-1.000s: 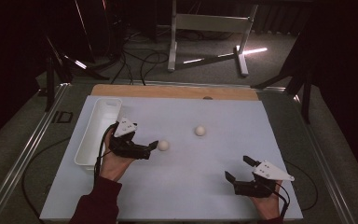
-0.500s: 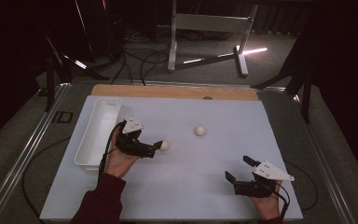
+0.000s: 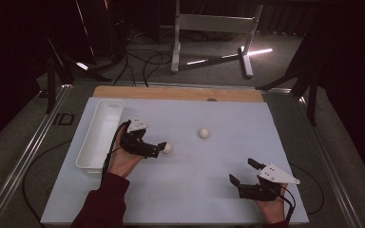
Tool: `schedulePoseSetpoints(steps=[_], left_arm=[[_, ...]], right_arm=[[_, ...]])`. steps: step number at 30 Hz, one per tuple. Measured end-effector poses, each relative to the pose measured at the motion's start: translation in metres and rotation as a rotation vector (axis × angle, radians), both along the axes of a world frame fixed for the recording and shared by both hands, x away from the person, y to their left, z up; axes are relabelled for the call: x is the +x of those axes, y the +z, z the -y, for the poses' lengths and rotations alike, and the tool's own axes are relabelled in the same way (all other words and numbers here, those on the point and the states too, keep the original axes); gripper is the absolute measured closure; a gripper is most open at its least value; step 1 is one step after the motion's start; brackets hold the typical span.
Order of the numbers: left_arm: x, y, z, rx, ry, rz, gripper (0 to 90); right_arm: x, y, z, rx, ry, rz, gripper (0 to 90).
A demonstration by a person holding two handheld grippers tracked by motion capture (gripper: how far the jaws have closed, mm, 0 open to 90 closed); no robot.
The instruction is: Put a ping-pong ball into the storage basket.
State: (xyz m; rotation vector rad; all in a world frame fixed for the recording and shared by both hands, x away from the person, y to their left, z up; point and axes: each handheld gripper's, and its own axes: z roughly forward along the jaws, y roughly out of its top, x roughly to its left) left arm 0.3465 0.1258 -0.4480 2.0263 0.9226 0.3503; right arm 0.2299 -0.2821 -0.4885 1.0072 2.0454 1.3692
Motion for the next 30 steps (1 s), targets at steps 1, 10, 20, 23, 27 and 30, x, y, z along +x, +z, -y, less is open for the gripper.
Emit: schedulePoseSetpoints(steps=[1,10,20,23,27,30], left_arm=[[0.001,-0.001,0.001,0.004,-0.001,-0.005,0.0],[0.011,-0.006,0.005,0.014,-0.014,-0.058,0.0],[0.015,-0.011,0.009,0.013,-0.019,-0.096,0.0],[0.017,-0.013,0.011,0.017,-0.021,-0.103,0.0],[0.019,-0.017,0.013,0.039,-0.019,-0.120,0.0],[0.020,-0.020,0.015,0.052,-0.021,-0.136,0.0]], right_arm=[[0.000,0.000,0.000,-0.002,-0.001,0.001,8.1],[0.000,-0.001,-0.002,-0.005,0.006,0.001,8.1],[0.000,-0.001,-0.003,-0.004,0.008,-0.002,8.1],[0.000,-0.001,-0.003,-0.004,0.010,-0.002,8.1],[0.000,-0.001,-0.003,-0.003,0.008,-0.001,8.0],[0.000,-0.001,-0.003,-0.003,0.008,-0.002,8.1]])
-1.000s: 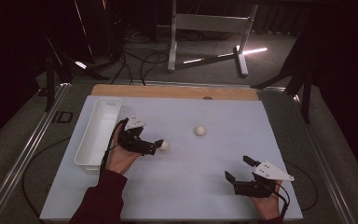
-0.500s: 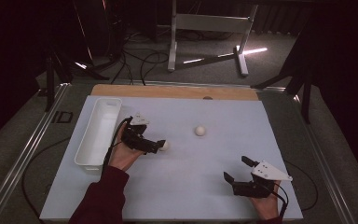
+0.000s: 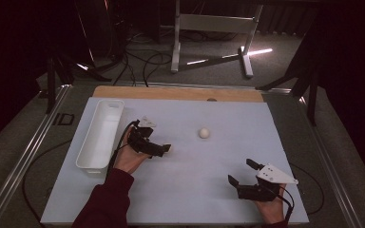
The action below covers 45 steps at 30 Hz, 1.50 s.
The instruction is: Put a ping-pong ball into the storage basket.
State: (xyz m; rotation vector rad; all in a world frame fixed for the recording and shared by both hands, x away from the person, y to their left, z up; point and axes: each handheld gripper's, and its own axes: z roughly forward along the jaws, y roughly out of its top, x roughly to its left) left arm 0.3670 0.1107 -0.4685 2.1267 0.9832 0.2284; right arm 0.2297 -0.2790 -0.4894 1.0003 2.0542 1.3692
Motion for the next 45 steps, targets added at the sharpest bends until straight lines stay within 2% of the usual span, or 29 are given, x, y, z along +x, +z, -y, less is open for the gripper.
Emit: schedulePoseSetpoints(steps=[5,12,23,28,38,45], left_arm=[[0.005,-0.005,0.004,0.040,-0.002,-0.019,0.0],[0.012,-0.010,0.007,0.055,-0.003,-0.047,0.4],[0.015,-0.019,0.016,0.082,-0.019,-0.073,0.8],[0.016,-0.024,0.019,0.117,-0.019,-0.080,2.1],[0.018,-0.028,0.022,0.138,-0.007,-0.076,5.6],[0.020,-0.030,0.025,0.163,-0.021,-0.081,8.9]], right_arm=[[0.000,0.000,0.000,-0.001,0.003,-0.001,8.1],[0.000,0.000,0.000,0.000,0.002,-0.001,8.1],[0.000,0.000,0.000,-0.001,0.000,0.002,8.1],[0.000,0.000,0.000,0.000,0.000,0.002,8.1],[0.000,0.000,0.000,0.000,0.001,0.000,8.1],[0.000,0.000,0.001,-0.001,0.002,0.003,8.1]])
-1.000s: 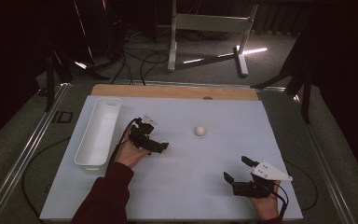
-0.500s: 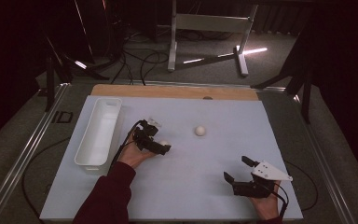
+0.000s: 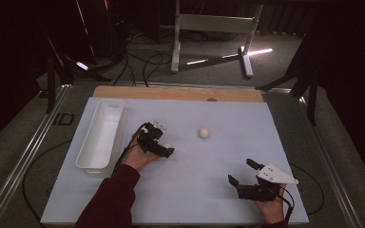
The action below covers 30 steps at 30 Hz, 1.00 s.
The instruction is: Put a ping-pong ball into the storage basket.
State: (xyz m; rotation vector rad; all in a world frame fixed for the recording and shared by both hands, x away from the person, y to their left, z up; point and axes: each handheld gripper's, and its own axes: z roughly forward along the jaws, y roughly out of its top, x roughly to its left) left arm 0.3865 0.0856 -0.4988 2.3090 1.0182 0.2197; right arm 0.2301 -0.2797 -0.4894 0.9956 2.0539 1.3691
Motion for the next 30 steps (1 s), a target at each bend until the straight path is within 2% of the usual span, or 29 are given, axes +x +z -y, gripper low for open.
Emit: schedulePoseSetpoints(steps=[11,12,15,18,30], left_arm=[[0.0009,-0.0031,0.0036,0.022,-0.006,-0.001,15.8],[0.0016,-0.0051,0.0043,0.031,-0.018,-0.012,20.1],[0.0015,-0.0062,0.0053,0.037,-0.031,-0.015,25.6],[0.0014,-0.0067,0.0059,0.026,-0.039,-0.017,30.1],[0.0000,-0.0074,0.0083,0.036,-0.070,-0.003,49.8]], right_arm=[[0.0005,0.0002,0.0006,0.001,-0.001,-0.001,8.1],[0.0006,0.0004,0.0008,0.000,-0.001,0.000,8.1],[0.0012,0.0007,0.0019,0.000,-0.003,0.003,8.1],[0.0014,0.0009,0.0023,-0.001,-0.004,0.005,8.1],[0.0028,0.0009,0.0021,0.001,-0.005,0.004,8.0]])
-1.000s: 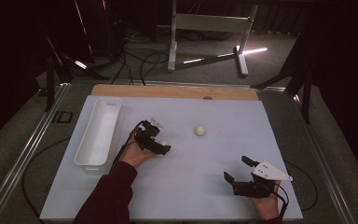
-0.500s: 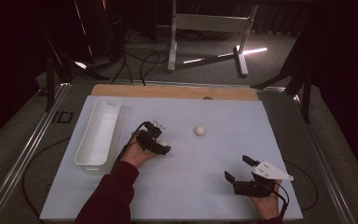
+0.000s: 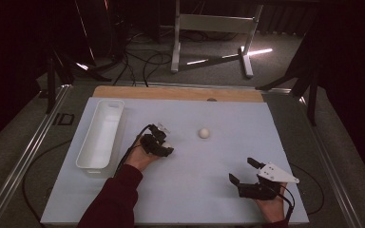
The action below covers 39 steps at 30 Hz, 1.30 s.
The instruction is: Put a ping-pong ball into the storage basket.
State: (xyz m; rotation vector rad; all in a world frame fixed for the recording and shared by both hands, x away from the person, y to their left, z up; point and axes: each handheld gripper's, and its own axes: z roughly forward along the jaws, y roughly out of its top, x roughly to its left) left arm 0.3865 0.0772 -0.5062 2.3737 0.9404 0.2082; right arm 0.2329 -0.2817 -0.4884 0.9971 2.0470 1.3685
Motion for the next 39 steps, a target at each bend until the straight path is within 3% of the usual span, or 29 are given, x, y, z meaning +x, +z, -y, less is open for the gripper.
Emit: schedulePoseSetpoints(steps=[11,17,21,39], left_arm=[[-0.001,0.001,0.000,0.006,0.009,0.007,51.0],[-0.004,0.006,0.000,-0.010,0.004,0.018,51.1],[-0.006,0.013,-0.001,-0.036,0.007,0.032,51.1],[-0.014,0.032,-0.005,-0.054,-0.004,0.047,51.2]], right_arm=[[0.001,0.000,0.000,-0.002,-0.002,0.001,8.1],[0.002,-0.001,0.000,-0.002,-0.004,0.000,8.0],[0.002,-0.001,0.000,0.000,-0.007,0.003,8.1],[0.002,-0.002,0.001,-0.001,-0.008,0.001,8.0]])
